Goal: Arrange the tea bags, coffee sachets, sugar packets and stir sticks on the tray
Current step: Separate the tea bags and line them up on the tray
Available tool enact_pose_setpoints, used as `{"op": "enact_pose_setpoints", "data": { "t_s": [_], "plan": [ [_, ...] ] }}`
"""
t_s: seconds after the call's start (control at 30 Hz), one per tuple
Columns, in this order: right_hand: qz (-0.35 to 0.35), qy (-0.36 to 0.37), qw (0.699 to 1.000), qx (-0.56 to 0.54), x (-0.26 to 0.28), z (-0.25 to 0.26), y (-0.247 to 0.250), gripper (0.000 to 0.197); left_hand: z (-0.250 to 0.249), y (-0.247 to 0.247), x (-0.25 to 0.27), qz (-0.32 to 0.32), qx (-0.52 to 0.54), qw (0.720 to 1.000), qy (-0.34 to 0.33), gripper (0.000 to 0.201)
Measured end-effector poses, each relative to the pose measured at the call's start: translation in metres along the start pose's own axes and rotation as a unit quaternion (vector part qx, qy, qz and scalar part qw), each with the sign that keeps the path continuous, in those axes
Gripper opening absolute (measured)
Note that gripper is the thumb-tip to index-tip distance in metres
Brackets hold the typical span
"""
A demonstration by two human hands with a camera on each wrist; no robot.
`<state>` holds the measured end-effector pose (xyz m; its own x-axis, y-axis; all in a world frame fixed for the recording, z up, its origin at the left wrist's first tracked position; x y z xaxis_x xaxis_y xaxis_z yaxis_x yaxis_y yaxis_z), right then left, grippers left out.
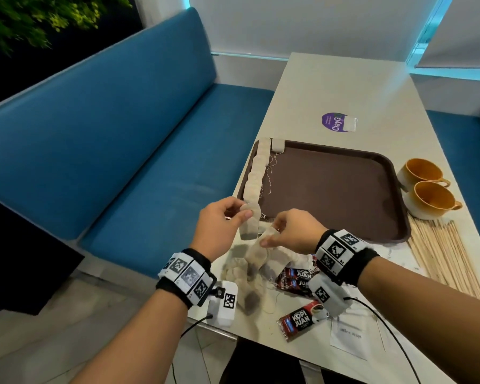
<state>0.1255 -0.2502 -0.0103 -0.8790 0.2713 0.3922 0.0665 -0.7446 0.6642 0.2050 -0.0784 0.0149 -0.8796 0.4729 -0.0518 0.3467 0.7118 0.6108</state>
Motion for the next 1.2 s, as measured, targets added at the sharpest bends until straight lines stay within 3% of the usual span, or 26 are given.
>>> {"op": "enact_pose_setpoints", "data": {
  "t_s": [0.2,0.3,0.5,0.7,0.83,1.2],
  "plan": [
    [-0.023,0.022,0.999,-0.04,0.0,0.001,-0.006,0.016,-0.008,0.006,0.002,-0.022,0.04,0.999,-0.018,0.008],
    [-0.03,0.044,0.997,-0.062,0.006,0.005,-0.001,0.003,-0.003,0.005,0.003,-0.011,0.06,0.998,-0.023,0.009],
    [-0.057,0.082,0.99,-0.101,0.017,0.009,0.02,0.004,-0.001,-0.01,0.014,0.059,0.033,0.997,-0.028,0.011],
    [-0.098,0.106,0.979,-0.146,0.027,0.012,0.041,0.007,-0.021,-0.023,0.023,0.074,-0.01,0.988,-0.136,0.006],
    [-0.096,0.129,0.976,-0.145,0.034,0.02,0.044,0.008,-0.032,-0.024,0.022,0.066,-0.012,0.983,-0.171,0.008],
    [-0.068,0.162,0.951,-0.253,0.049,0.023,0.044,0.015,-0.028,-0.024,0.018,0.025,0.069,0.995,-0.072,0.002]
  ]
}}
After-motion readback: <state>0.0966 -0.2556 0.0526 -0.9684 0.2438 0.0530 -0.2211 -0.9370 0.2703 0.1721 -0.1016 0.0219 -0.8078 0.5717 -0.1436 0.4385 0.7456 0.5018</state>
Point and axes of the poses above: each hand's wrist, its own x-axis away from the middle knuckle, its own y-axis out of the back of the hand, z = x × y, the point moved 7 cm from there along -x, towards the middle knuckle, and after that the axes turned 14 degrees about -x, right-handed, at the moved point
